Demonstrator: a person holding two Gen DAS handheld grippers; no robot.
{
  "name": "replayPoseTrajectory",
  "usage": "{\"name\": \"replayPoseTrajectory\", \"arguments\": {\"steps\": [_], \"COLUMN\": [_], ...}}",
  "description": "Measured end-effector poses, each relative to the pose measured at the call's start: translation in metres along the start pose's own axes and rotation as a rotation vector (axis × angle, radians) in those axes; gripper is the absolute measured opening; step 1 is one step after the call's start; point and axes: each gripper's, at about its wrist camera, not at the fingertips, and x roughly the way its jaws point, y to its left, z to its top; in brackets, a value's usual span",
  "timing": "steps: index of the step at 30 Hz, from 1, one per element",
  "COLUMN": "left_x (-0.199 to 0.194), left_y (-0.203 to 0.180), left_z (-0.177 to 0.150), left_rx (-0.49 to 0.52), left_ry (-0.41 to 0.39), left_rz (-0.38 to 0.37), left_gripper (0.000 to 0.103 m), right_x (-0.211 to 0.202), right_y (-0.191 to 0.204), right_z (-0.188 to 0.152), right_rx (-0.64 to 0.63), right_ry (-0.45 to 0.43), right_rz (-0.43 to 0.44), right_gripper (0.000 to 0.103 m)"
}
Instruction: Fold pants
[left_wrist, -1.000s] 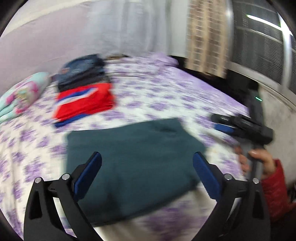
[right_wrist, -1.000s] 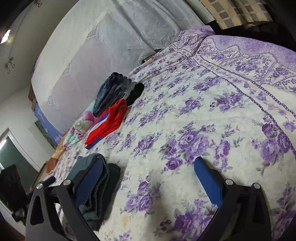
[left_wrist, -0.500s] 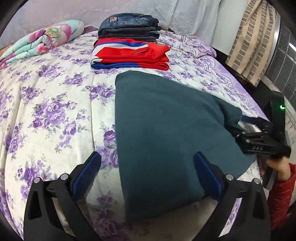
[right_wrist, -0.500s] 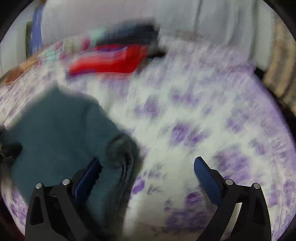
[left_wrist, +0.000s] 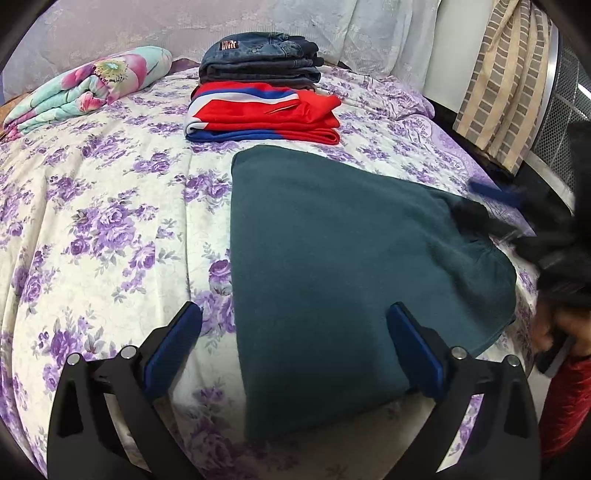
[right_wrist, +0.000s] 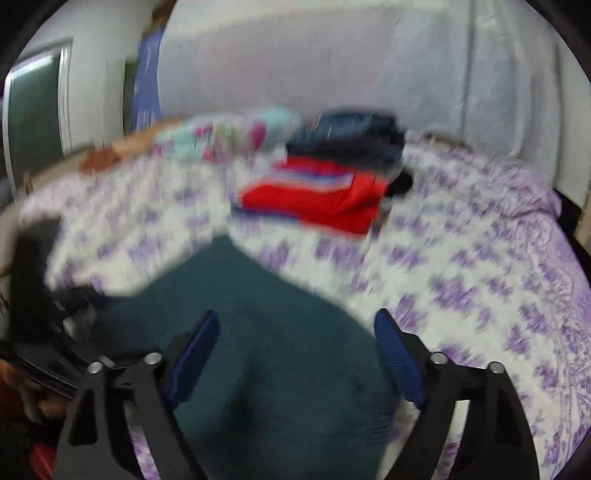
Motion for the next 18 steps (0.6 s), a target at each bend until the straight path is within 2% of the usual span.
{"name": "replayPoseTrajectory", "arguments": {"steps": [2,3,5,8,10,12,14,16,18], "left_x": [0.0,0.0,0.001,0.0,0.0,0.0,0.0,0.0,0.0], "left_y": [-0.001,-0.002,-0.003,-0.002,-0.002,-0.002,-0.002,-0.001,-0.002], "left_z": [0.0,-0.001,0.0,-0.001,-0.001,-0.001,-0.001,-0.001,-0.001], "left_rx": [0.004,0.006,0.01,0.007,0.006,0.007,0.006,0.008,0.011], "left_ry": [-0.002,-0.002,-0.003,-0.005,-0.005,-0.005,-0.006,-0.006,-0.007], "left_rz": [0.006,0.009,0.017,0.019,0.021,0.021,0.021,0.022,0.028], "left_gripper": [0.099,0.099,0.099,0.099,0.099,0.099,0.099,0.099,0.099], "right_x": [0.031,0.037,0.03,0.016,-0.002,-0.014,-0.009,0.013,0.018], "right_y": [-0.008,-0.011,-0.023,-0.021,-0.021,-0.021,-0.017,-0.016,-0.012], "right_z": [-0.013,-0.016,-0.012,-0.012,-0.011,-0.013,-0.02,-0.031,-0.038], "right_rx": [0.038,0.062,0.135,0.158,0.166,0.164,0.13,0.103,0.077], "right_ry": [0.099,0.12,0.099,0.07,0.021,-0.012,0.015,0.099,0.088], "right_rz": [0.024,0.047,0.086,0.114,0.137,0.142,0.103,0.087,0.085], "right_gripper": [0.079,0.079,0.078,0.079,0.08,0.088,0.092,0.094,0.096]}}
